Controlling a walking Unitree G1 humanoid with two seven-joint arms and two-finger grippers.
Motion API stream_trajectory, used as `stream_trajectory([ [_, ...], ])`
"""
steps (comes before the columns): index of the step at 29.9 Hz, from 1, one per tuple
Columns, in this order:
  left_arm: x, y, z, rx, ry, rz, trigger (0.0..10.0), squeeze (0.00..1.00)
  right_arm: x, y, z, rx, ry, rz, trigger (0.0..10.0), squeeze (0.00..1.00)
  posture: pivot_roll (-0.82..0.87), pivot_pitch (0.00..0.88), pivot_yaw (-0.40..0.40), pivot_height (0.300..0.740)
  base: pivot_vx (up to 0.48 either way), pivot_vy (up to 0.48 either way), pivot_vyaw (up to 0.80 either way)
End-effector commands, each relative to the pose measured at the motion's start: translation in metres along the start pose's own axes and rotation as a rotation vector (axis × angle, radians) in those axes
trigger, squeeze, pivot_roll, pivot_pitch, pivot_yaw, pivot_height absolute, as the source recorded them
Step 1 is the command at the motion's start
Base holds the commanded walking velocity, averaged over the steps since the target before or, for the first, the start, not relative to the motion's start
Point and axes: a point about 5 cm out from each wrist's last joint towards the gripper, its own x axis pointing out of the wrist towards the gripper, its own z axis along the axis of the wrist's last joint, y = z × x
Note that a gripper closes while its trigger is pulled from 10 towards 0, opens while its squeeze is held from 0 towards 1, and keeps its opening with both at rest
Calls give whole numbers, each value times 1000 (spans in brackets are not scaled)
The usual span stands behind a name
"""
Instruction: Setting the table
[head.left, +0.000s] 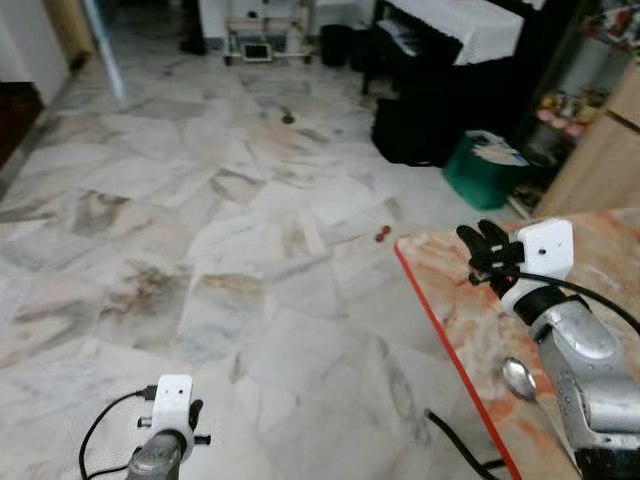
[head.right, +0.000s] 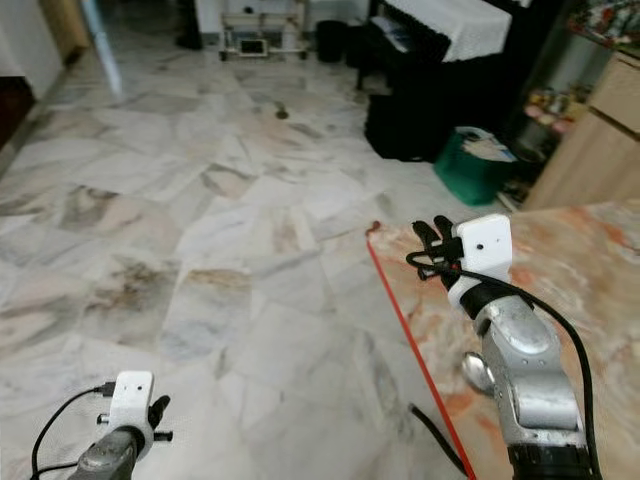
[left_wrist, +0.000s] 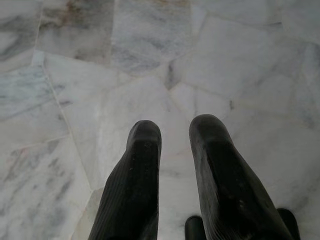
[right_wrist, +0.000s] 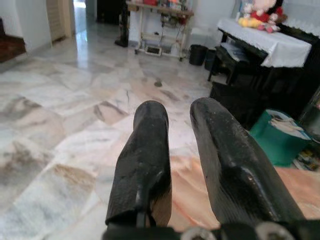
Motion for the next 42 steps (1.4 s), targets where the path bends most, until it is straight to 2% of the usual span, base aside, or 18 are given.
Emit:
stream_trajectory([
  [1, -3, 5, -10, -28, 38, 18, 10000, 0, 4, 5, 8, 6, -45, 14, 10000, 0, 89, 0, -37, 727, 0, 0, 0],
  [11, -3, 1, -11, -39, 34, 10, 10000, 0, 14, 12, 15, 47, -88, 15, 10000, 0, 98, 0, -41, 727, 0, 403, -135],
  [15, -2, -3, -7, -6, 14, -3, 10000, 0, 15, 12, 15, 43, -92, 19, 10000, 0, 99, 0, -42, 727, 0, 0, -698],
  [19, -2, -5, -5, -14, 8, -6, 10000, 0, 15, 13, 15, 36, -98, 20, 10000, 0, 100, 0, -43, 727, 0, 0, -688],
  [26, -1, -7, -3, -20, -3, -19, 10000, 0, 17, 10, 12, 3, -74, 20, 10000, 0, 104, 0, -48, 727, 0, 0, 0],
  [28, -1, -7, -2, -22, -4, -21, 10000, 0, 17, -1, 1, -55, 29, 7, 10000, 0, 102, 0, -46, 727, 0, 0, 0],
  [30, -1, -7, -2, -22, -4, -22, 10000, 0, 17, -3, 1, -52, 37, 7, 10000, 0, 99, 0, -43, 727, 0, 0, 0],
  [34, 0, -8, -1, -25, -3, -25, 10000, 0, 13, -25, -4, -104, 128, 12, 10000, 0, 104, 0, -44, 727, 0, 0, 0],
  [35, 0, -8, -1, -26, -2, -28, 10000, 0, 11, -36, -4, -108, 150, -21, 10000, 0, 102, 0, -41, 727, 0, 0, 0],
  [39, 0, -8, -2, -34, 10, -43, 10000, 0, 8, -52, -12, -86, 216, -90, 10000, 0, 93, 0, -34, 727, 0, 0, 0],
  [41, -1, -8, -3, -36, 13, -50, 10000, 0, 9, -49, -14, -56, 208, -92, 10000, 0, 94, 0, -34, 727, 0, 0, 0],
  [42, -1, -7, -4, -40, 15, -53, 10000, 0, 10, -43, -13, -40, 185, -64, 10000, 0, 97, 0, -33, 727, 0, 0, 0],
])
